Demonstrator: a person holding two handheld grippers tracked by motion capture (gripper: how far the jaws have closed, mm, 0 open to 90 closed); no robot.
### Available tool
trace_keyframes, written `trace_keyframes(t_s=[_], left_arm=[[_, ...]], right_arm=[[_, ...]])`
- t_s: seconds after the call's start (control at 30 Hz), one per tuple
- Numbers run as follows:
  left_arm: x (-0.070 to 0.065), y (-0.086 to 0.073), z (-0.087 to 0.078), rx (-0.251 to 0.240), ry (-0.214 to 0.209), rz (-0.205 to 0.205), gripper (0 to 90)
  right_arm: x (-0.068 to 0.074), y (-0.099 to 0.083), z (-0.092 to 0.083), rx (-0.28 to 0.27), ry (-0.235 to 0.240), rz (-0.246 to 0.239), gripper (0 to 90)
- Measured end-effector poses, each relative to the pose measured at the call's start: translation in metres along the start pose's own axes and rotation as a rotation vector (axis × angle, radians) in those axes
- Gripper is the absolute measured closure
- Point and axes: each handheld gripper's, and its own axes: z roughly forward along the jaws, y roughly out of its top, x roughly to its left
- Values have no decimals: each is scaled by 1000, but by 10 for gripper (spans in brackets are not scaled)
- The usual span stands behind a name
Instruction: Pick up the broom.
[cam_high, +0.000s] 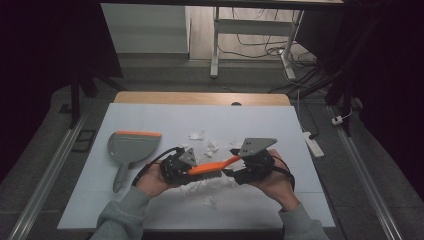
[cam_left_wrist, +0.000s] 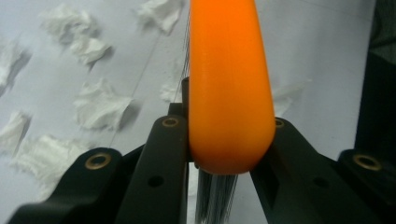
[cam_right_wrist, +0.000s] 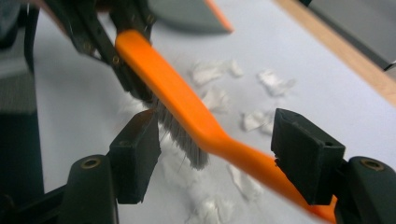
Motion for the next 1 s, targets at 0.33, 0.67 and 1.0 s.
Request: trace_keyframes(t_s=[0.33,0.67,1.0], left_arm=[[-14,8,13,33,2,111,799],[-16,7,12,22,6,140,800],[-10,-1,2,-101,126,92,630]], right_arm=[[3,-6,26,179,99,-56,427],[7,-15,40,269,149,-124,631],[10,-13,31,220,98,-167,684]])
